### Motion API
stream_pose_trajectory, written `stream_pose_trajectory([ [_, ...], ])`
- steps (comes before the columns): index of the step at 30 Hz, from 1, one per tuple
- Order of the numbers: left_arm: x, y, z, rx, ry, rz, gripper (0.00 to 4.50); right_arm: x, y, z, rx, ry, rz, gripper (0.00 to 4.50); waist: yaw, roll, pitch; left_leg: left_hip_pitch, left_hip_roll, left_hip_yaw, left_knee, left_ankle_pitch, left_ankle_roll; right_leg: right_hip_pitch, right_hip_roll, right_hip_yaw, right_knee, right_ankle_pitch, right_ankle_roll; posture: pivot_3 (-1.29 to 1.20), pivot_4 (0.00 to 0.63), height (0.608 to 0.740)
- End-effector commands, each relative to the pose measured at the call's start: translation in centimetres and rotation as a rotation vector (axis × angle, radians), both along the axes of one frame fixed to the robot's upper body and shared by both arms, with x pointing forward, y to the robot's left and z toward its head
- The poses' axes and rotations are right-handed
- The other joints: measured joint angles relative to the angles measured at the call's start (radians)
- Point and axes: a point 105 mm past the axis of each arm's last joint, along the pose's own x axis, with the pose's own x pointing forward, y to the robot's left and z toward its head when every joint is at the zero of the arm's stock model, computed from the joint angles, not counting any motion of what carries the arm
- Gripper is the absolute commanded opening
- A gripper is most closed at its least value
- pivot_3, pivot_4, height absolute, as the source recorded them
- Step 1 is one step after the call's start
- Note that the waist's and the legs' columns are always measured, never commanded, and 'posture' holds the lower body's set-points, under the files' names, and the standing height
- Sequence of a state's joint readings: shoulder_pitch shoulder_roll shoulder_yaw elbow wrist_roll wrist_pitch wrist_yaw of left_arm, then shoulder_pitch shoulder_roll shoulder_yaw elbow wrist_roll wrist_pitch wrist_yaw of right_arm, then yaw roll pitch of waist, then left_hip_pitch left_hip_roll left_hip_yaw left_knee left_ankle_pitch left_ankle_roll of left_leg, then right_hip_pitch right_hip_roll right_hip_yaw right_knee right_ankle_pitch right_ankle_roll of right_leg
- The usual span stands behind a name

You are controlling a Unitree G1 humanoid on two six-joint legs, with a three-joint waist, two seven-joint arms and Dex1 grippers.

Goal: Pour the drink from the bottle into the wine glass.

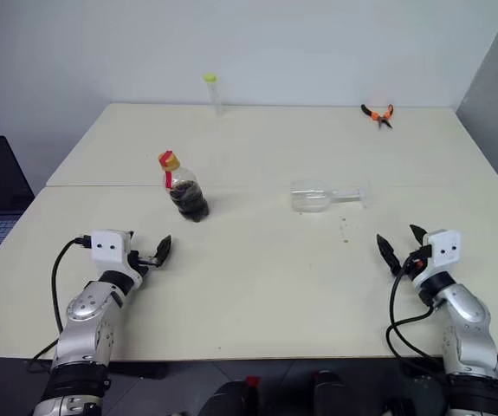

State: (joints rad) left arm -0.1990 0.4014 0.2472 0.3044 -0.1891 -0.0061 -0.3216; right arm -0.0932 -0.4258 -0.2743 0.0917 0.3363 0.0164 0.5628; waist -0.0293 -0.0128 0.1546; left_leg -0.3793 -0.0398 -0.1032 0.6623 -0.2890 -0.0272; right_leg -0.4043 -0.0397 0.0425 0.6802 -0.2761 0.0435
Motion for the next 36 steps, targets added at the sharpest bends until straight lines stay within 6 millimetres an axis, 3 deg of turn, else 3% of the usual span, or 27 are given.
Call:
stream_pose_trajectory([
  [1, 0.0, -0.1, 1.4, 0.061, -0.063, -0.019, 4.47, 0.0, -0.6, 1.6, -0.011, -0.053, -0.009, 4.50, 0.000, 0.000, 0.000, 0.000, 0.000, 0.000, 0.000, 0.000, 0.000, 0.000, 0.000, 0.000, 0.000, 0.000, 0.000, 0.00, 0.150, 0.740],
  [9, -0.5, -0.4, 1.0, 0.143, -0.056, -0.054, 4.47, -0.7, 0.4, 1.7, -0.035, -0.049, 0.049, 4.50, 0.000, 0.000, 0.000, 0.000, 0.000, 0.000, 0.000, 0.000, 0.000, 0.000, 0.000, 0.000, 0.000, 0.000, 0.000, 0.00, 0.150, 0.740],
  [16, -1.5, -1.6, 1.9, 0.055, -0.101, -0.207, 4.47, -4.3, 7.4, 3.2, -0.141, 0.010, 0.472, 4.50, 0.000, 0.000, 0.000, 0.000, 0.001, -0.001, 0.000, 0.000, 0.000, 0.000, -0.001, -0.001, 0.000, 0.000, 0.000, 0.00, 0.150, 0.740],
  [21, -0.5, -2.8, 3.3, 0.016, -0.129, -0.282, 4.47, -6.2, 11.0, 5.1, -0.139, 0.052, 0.706, 4.50, 0.001, -0.002, 0.001, -0.001, 0.000, -0.003, 0.001, 0.000, 0.000, 0.001, -0.001, -0.002, -0.001, 0.000, 0.000, 0.00, 0.150, 0.740],
  [26, 0.6, -3.5, 4.5, 0.015, -0.147, -0.297, 4.47, -6.4, 12.3, 6.6, -0.076, 0.056, 0.770, 4.50, 0.003, -0.003, 0.002, -0.001, 0.000, -0.003, 0.001, 0.000, 0.000, 0.001, -0.001, -0.003, -0.001, 0.000, 0.000, 0.00, 0.150, 0.740],
  [36, 3.1, -4.1, 5.2, -0.027, -0.135, -0.266, 4.47, -6.0, 11.8, 6.1, -0.043, 0.052, 0.746, 4.50, 0.004, -0.004, 0.003, -0.001, 0.000, -0.003, 0.001, 0.000, 0.000, 0.000, -0.001, -0.003, -0.001, 0.000, 0.000, 0.00, 0.150, 0.740],
])
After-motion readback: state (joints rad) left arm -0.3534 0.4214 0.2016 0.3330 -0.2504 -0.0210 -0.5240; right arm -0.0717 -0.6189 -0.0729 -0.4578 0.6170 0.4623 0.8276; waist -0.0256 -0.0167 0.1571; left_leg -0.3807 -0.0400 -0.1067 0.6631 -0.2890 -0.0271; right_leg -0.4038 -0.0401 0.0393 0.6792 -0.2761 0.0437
